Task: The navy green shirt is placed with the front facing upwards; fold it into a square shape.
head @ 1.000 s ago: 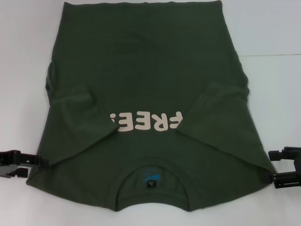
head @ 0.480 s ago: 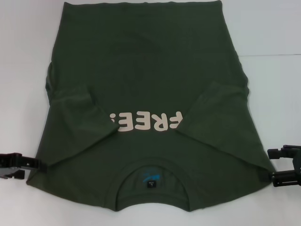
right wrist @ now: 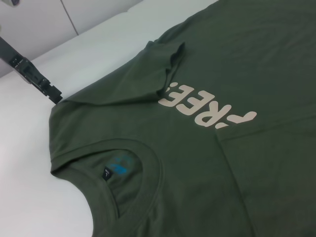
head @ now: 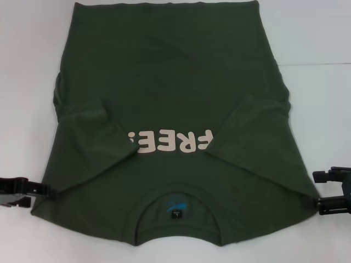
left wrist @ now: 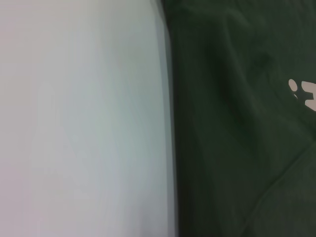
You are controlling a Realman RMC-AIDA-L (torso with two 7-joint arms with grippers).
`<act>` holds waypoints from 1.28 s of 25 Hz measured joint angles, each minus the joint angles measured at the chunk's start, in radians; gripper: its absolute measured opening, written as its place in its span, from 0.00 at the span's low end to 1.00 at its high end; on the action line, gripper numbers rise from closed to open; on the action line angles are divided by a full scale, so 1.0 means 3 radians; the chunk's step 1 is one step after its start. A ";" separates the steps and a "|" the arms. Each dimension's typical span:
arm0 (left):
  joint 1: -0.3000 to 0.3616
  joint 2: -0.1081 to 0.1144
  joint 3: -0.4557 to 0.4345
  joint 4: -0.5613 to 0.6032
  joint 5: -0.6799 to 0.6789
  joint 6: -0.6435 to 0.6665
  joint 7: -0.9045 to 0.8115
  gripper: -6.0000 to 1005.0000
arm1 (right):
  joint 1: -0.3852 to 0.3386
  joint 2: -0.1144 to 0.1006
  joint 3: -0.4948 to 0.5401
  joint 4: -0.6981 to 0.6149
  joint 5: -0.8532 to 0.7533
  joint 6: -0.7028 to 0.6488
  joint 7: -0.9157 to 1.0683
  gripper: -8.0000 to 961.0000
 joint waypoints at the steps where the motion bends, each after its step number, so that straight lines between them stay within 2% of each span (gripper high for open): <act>1: -0.0003 -0.0002 0.0000 0.0000 0.0000 -0.0004 0.0000 0.80 | 0.0003 0.0000 0.0001 0.0000 0.0000 0.0002 0.0000 0.96; 24: -0.0045 -0.0014 0.0051 -0.0056 0.0006 -0.0091 -0.0001 0.80 | 0.0037 -0.0003 0.0041 0.0000 0.0000 0.0003 -0.0001 0.96; 32: -0.0133 -0.0014 0.0051 -0.0209 -0.0006 -0.0079 0.0011 0.80 | 0.0047 -0.0007 0.0040 0.0000 0.0000 0.0031 0.0019 0.95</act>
